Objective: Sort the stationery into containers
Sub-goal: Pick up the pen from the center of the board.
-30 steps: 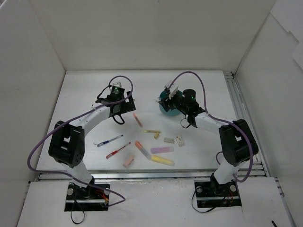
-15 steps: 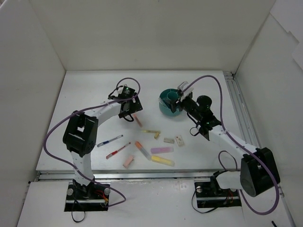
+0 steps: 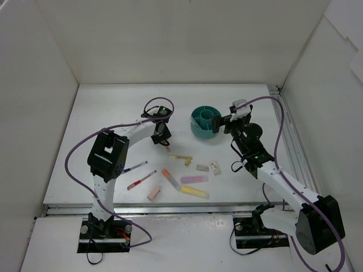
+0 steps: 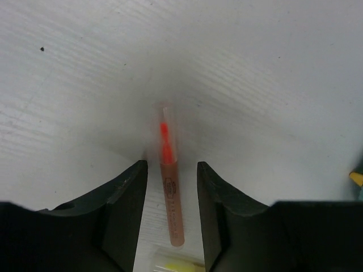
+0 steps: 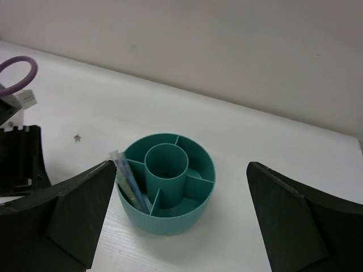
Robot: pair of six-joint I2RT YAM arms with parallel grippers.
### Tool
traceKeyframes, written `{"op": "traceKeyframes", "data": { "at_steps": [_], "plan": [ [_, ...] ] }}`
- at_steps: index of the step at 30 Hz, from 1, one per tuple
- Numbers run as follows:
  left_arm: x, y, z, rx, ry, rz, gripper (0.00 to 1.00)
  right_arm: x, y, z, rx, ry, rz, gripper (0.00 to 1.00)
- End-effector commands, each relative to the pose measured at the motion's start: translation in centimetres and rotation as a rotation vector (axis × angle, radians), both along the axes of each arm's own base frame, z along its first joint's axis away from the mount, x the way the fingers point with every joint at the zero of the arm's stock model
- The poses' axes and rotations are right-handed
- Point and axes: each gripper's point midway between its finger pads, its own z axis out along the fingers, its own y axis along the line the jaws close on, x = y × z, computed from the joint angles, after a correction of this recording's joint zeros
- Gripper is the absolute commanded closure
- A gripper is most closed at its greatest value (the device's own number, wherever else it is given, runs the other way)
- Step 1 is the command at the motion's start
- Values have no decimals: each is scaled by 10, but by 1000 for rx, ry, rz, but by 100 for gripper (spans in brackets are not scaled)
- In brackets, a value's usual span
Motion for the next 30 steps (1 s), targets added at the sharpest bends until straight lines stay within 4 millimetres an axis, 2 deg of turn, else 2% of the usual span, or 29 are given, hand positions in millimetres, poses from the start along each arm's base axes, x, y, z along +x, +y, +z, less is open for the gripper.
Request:
{"op": "traceKeyframes", "data": {
  "at_steps": [1, 3, 7, 9, 10, 12, 15, 19, 20, 21, 22, 23, 24, 25, 27, 28, 29, 30],
  "plan": [
    [0, 14, 12, 47, 11, 111, 65, 3, -27, 37, 104, -95, -148, 2],
    [1, 16, 12, 66, 22, 117, 67, 2, -27, 36, 109, -92, -151, 2],
    [2, 18, 10, 77, 28, 139, 87, -3, -32, 41, 113, -107, -166, 2],
    [5, 19, 13, 77, 9, 142, 91, -5, -36, 45, 117, -118, -174, 2],
    [7, 18, 19, 70, -6, 142, 96, -5, -36, 45, 116, -119, -172, 2],
    [13, 14, 32, 68, -52, 130, 100, -7, -35, 46, 116, -123, -166, 2],
    [23, 16, 51, 80, -119, 122, 100, -11, -37, 49, 120, -135, -164, 2],
    [33, 10, 93, 61, -256, 56, 100, -16, -39, 50, 119, -143, -165, 2],
    [37, 2, 105, 35, -304, 44, 100, -17, -37, 49, 119, -141, -157, 2],
    [38, 1, 125, 15, -356, 16, 100, -18, -38, 51, 121, -147, -160, 2],
    [34, -5, 127, 6, -377, -18, 100, -18, -40, 50, 121, -145, -165, 2],
    [42, -13, 145, -42, -450, -36, 100, -19, -39, 50, 124, -146, -158, 2],
    [40, -20, 165, -68, -511, -65, 100, -20, -39, 50, 125, -147, -156, 2],
    [40, -19, 169, -56, -537, -91, 100, -20, -40, 49, 127, -147, -158, 2],
    [40, -39, 202, -108, -650, -139, 100, -22, -41, 49, 131, -149, -160, 2],
    [39, -44, 209, -100, -689, -178, 100, -22, -42, 49, 128, -150, -165, 2],
    [40, -61, 230, -147, -770, -217, 100, -24, -45, 50, 131, -155, -176, 2],
    [39, -68, 240, -154, -810, -244, 100, -25, -46, 52, 130, -162, -179, 2]
  ]
}}
